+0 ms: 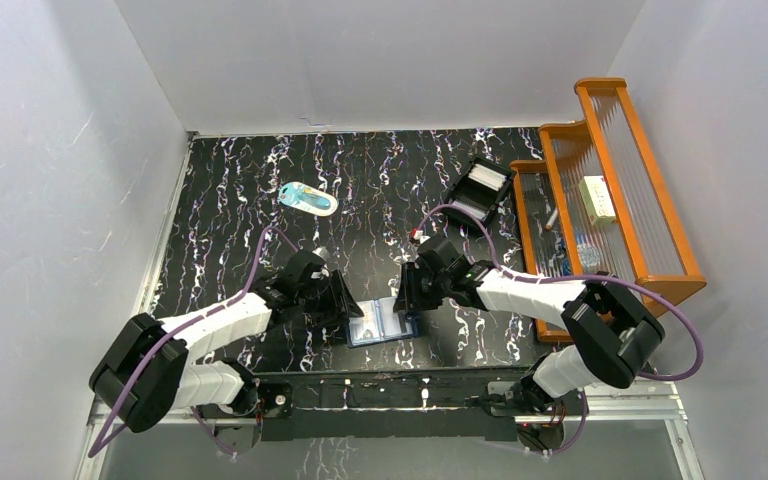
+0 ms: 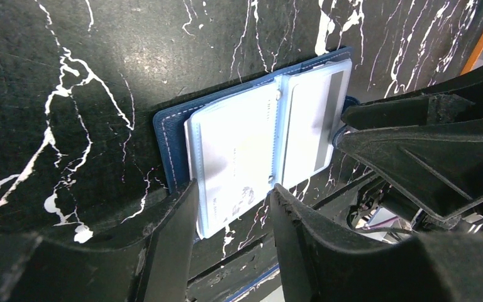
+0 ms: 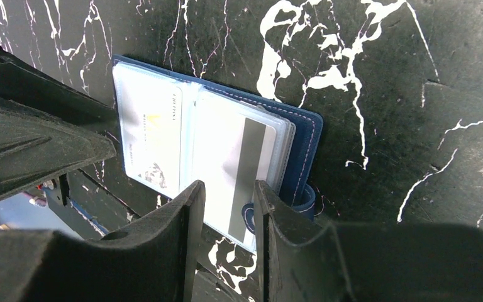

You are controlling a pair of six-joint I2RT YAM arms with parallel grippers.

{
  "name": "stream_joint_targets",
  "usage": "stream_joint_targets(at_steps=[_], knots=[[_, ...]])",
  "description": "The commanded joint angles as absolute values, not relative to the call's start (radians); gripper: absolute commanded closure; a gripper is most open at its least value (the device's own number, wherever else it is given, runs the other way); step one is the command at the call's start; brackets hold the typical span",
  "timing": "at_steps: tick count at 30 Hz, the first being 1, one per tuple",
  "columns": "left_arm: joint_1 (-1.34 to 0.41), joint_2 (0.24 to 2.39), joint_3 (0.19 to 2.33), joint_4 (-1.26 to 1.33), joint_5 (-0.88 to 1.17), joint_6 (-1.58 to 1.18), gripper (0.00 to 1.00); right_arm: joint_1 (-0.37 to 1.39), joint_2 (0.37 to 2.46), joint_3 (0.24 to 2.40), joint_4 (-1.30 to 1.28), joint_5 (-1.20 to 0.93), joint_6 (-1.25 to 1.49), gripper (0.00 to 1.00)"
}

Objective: Put the credit cards into the card holder
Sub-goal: Turn over the card slot in the card holder.

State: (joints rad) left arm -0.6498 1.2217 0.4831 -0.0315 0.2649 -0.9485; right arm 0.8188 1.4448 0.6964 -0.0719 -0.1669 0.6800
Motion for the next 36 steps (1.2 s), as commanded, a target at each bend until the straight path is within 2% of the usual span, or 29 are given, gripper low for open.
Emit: stream_joint_targets(at_steps=[1,36], knots=[[-0.647,1.198,0.495,-0.072,0.244,-0.94,0.55,0.814,1.45,0.695,-0.046,-0.16,0.675,0.57],[-0.646,1.285,0.485,0.089,0.327,-0.955,0.53,0.814,1.451,0.674,-0.039,-0.148,0.684,0.58]])
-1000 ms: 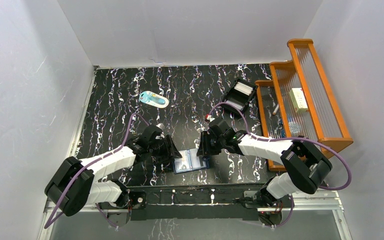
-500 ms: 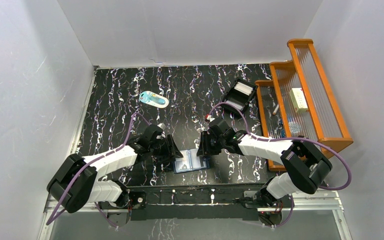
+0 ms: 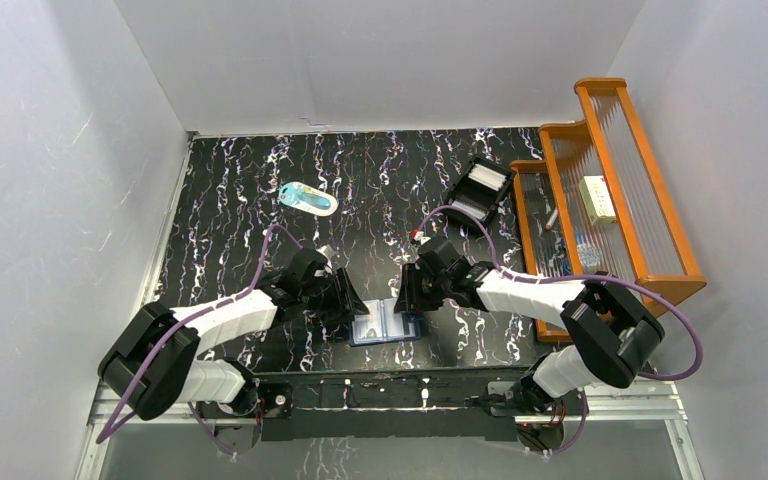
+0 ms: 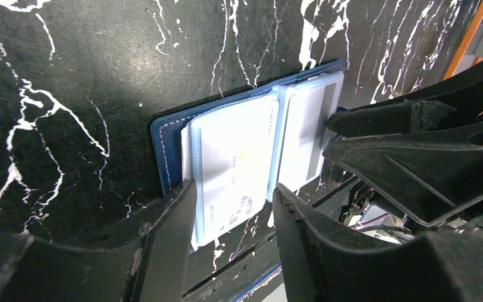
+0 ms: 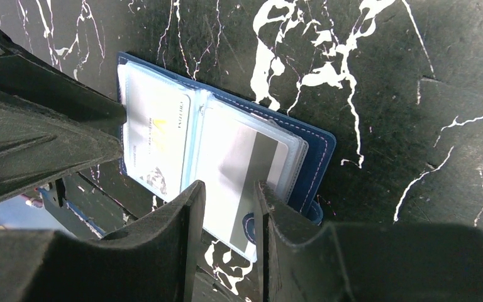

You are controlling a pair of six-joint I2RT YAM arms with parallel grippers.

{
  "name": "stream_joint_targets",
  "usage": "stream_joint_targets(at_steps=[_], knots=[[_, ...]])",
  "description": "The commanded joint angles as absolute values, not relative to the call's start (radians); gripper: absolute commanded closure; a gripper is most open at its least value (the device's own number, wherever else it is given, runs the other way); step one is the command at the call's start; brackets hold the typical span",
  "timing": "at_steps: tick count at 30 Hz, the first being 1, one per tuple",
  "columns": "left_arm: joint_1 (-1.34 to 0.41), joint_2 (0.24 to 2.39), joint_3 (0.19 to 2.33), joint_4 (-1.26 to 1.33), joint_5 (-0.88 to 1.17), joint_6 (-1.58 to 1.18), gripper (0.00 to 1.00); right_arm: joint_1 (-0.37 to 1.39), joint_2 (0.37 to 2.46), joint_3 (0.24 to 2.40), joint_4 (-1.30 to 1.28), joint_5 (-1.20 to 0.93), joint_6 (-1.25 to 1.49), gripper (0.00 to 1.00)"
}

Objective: Put the credit cards into the card holder
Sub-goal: Turn over the card slot in the card holder.

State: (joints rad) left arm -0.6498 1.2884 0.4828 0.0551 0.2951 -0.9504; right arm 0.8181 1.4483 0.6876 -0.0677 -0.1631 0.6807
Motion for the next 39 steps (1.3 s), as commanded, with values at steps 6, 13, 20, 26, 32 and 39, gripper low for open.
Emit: stream_joint_targets(at_steps=[6,13,20,26,32,39], knots=[[-0.646,1.286,0.478,0.141,0.354,-0.962,0.53,0.813,1.457,0.663,-0.026,-0.153,0.69,0.58],[-0.645,1.305,0.477,0.165,0.372,-0.968,0.53,0.813,1.457,0.66,-0.021,-0.156,0.691,0.58],[-0.646,1.276,0.511,0.011,0.293,-0.939,0.52,0.813,1.452,0.67,-0.034,-0.154,0.682,0.58],[-0.646,1.29,0.514,0.004,0.287,-0.933,0.51,0.813,1.455,0.668,-0.031,-0.157,0.683,0.58],[-0.646,1.315,0.519,0.024,0.298,-0.934,0.51,0.814,1.448,0.669,-0.034,-0.155,0.683,0.58],[-0.646,1.327,0.518,0.033,0.302,-0.944,0.51,0.813,1.451,0.666,-0.025,-0.155,0.684,0.58]])
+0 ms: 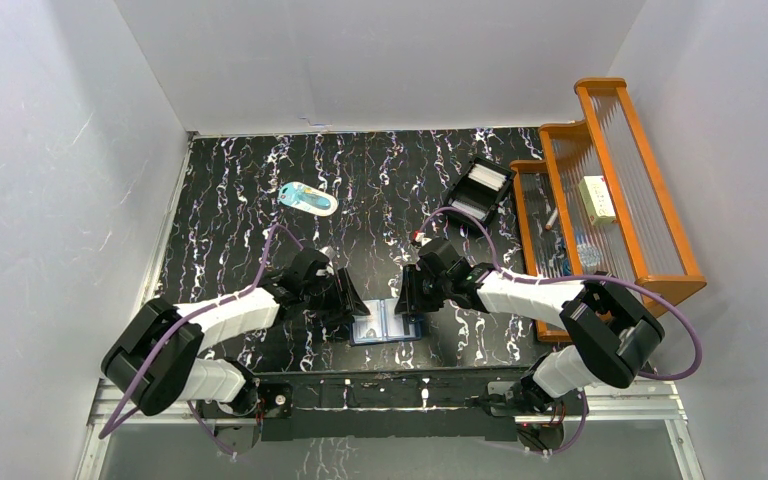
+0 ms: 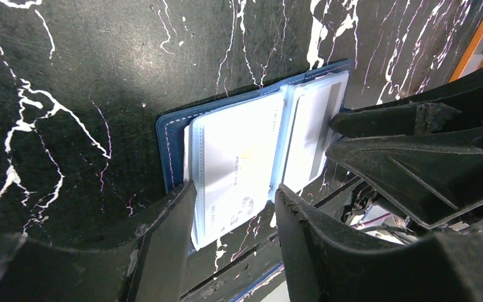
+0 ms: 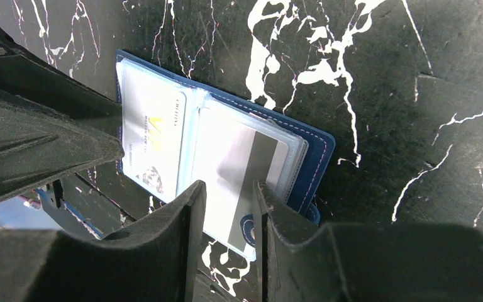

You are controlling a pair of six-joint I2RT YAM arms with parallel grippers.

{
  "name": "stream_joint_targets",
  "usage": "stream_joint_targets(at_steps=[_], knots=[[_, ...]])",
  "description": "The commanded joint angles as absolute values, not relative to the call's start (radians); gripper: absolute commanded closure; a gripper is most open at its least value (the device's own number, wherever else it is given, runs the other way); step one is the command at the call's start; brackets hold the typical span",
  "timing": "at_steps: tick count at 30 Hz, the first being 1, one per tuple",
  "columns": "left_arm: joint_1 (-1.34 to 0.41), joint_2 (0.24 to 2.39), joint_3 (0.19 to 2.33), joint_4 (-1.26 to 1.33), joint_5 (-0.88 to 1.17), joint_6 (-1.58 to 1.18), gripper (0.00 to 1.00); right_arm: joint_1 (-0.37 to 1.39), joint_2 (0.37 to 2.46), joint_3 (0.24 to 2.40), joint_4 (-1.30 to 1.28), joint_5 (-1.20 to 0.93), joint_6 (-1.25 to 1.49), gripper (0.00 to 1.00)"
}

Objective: Put the credit cards into the card holder
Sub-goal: Turn over the card slot in the card holder.

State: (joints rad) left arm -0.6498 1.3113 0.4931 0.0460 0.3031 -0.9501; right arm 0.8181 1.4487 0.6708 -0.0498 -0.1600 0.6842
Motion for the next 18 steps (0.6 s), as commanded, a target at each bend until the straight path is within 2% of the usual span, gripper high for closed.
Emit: stream_joint_targets(at_steps=[1,18], knots=[[-0.647,1.33,0.518,0.046,0.31,-0.946,0.51,0.814,1.454,0.665,-0.023,-0.156,0.685,0.58],[-0.659,1.324,0.488,0.264,0.424,-1.005,0.5,0.813,1.457,0.639,0.008,-0.165,0.698,0.59]])
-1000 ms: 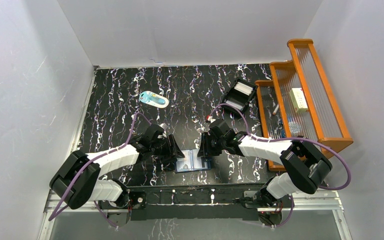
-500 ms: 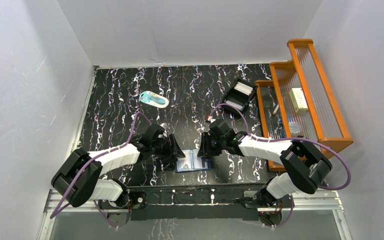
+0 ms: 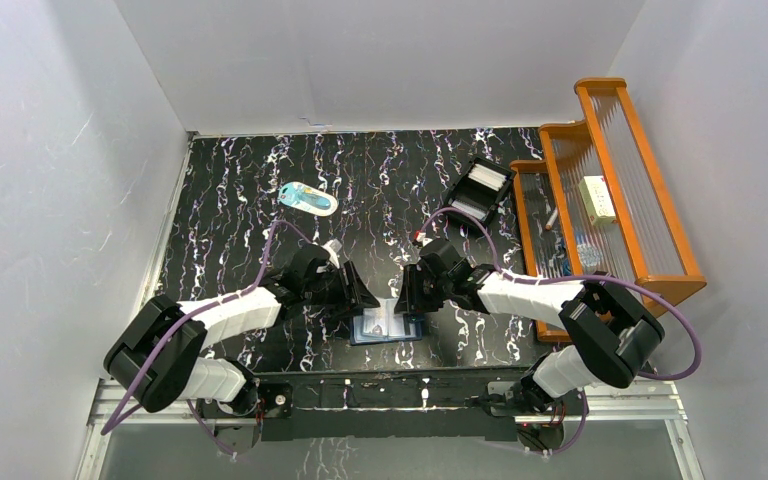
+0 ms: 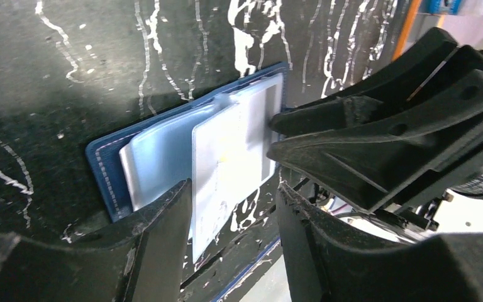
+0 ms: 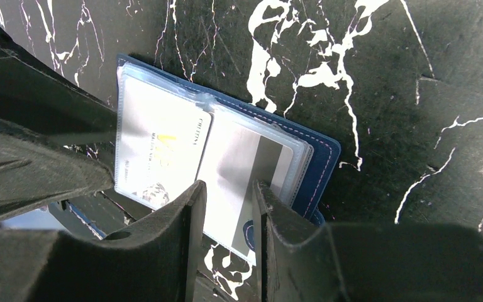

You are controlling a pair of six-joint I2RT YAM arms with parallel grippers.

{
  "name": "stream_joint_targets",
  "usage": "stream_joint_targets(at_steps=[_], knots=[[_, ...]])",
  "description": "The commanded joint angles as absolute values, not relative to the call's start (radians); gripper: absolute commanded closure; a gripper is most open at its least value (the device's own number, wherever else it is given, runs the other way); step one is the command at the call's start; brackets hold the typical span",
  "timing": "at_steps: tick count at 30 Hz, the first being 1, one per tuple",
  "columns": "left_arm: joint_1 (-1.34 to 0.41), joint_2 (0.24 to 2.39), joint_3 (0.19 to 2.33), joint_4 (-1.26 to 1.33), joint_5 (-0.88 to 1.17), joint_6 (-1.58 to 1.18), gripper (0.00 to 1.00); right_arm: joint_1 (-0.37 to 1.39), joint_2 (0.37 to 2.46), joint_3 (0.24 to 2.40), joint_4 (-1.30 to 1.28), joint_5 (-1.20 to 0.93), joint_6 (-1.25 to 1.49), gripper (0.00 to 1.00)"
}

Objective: Put the credit cards into the card holder
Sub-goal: Turn over the card slot in the card holder.

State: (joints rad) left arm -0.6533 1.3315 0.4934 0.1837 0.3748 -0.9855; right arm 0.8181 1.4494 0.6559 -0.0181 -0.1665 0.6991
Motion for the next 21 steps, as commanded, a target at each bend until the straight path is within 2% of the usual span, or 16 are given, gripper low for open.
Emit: stream_joint_targets(at_steps=[1,11,18,21], knots=[[-0.66,1.327,0.487,0.272,0.428,-1.008,0.5,0.814,1.455,0.639,0.009,-0.165,0.698,0.59],[-0.682,1.321,0.485,0.392,0.483,-1.053,0.5,0.814,1.432,0.643,0.0,-0.152,0.703,0.59],[-0.732,1.365,0.54,0.444,0.486,-1.047,0.49,0.801,1.304,0.702,-0.182,0.018,0.676,0.58],[-0.752,1.439,0.561,0.447,0.483,-1.034,0.49,0.739,1.267,0.714,-0.218,0.036,0.645,0.57]])
